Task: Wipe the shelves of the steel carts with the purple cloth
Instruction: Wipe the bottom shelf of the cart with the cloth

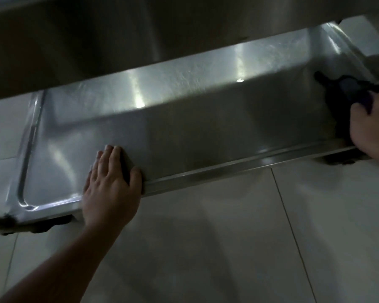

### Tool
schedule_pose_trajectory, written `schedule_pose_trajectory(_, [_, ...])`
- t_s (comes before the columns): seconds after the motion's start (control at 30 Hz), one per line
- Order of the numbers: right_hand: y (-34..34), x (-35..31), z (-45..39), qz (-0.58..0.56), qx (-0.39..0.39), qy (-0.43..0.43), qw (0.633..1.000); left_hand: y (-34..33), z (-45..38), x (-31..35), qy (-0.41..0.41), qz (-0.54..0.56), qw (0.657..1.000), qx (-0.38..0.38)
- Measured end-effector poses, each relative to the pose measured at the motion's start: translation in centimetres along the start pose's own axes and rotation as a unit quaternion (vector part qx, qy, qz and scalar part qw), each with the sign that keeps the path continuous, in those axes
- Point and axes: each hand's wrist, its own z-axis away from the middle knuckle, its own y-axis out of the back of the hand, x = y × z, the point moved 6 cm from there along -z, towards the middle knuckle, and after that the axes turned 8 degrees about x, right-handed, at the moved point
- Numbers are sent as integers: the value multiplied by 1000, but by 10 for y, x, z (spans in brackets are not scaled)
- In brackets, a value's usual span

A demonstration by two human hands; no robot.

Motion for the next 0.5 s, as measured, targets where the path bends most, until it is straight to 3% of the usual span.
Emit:
schedule_pose_trajectory(0.07, [-8,-32,-6,16,14,-17,1000,0,0,1,-2,-1,1000,-1])
schedule_pose_trajectory(0.2, [-24,-135,-3,12,26,38,999,-1,1,0,-7,-5,1000,-1])
schedule_pose_trajectory(0.33, [-52,-262,41,18,-24,183,983,-4,2,0,-7,-1,1000,0])
schedule_pose_trajectory(0.4, [-63,-319,88,13,-57,305,951,-4,1,0,-1,1,1000,2])
schedule_pose_trajectory(0.5, [-75,-359,183,5,-119,475,872,-4,-1,1,5,8,1000,0])
